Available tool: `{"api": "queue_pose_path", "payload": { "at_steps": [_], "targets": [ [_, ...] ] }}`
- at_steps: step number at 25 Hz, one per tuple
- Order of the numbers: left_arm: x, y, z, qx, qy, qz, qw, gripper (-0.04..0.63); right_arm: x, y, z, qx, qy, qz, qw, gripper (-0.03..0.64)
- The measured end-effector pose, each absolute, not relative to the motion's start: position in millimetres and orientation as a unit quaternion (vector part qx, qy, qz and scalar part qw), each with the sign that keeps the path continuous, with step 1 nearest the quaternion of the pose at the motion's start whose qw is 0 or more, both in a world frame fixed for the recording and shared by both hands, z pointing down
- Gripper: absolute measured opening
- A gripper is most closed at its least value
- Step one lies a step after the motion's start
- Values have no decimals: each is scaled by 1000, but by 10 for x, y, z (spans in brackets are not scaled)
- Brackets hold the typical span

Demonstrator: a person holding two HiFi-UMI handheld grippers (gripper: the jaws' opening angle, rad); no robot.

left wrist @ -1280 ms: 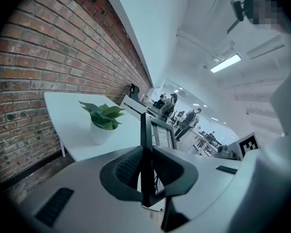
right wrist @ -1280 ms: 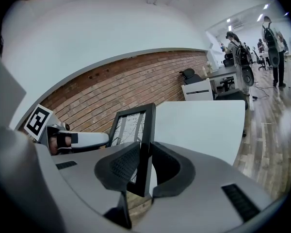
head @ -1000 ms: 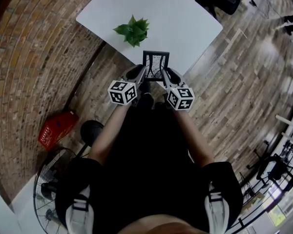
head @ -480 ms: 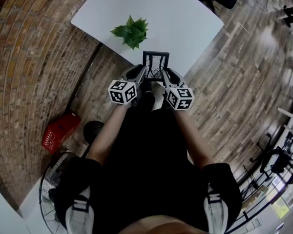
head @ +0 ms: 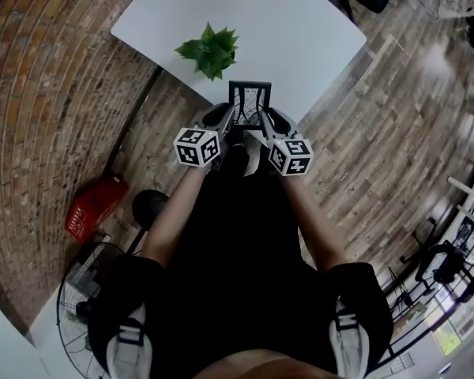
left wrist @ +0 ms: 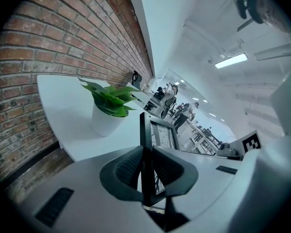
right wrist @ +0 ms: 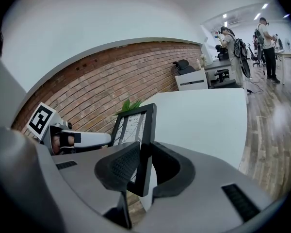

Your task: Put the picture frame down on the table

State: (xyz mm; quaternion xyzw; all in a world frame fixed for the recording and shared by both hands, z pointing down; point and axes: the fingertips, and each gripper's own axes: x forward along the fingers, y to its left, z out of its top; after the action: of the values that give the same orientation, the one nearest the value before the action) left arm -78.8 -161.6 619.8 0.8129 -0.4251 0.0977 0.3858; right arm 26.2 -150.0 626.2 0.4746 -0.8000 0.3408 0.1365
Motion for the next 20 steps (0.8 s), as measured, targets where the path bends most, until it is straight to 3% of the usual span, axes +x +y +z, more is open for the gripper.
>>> {"api": "queue_pose_path", "payload": {
  "at_steps": [20],
  "targets": [
    [-736, -1776, 6660, 793, -436, 114, 410, 74, 312, -1683, 6739, 456, -794, 367, 164, 77]
  ]
}}
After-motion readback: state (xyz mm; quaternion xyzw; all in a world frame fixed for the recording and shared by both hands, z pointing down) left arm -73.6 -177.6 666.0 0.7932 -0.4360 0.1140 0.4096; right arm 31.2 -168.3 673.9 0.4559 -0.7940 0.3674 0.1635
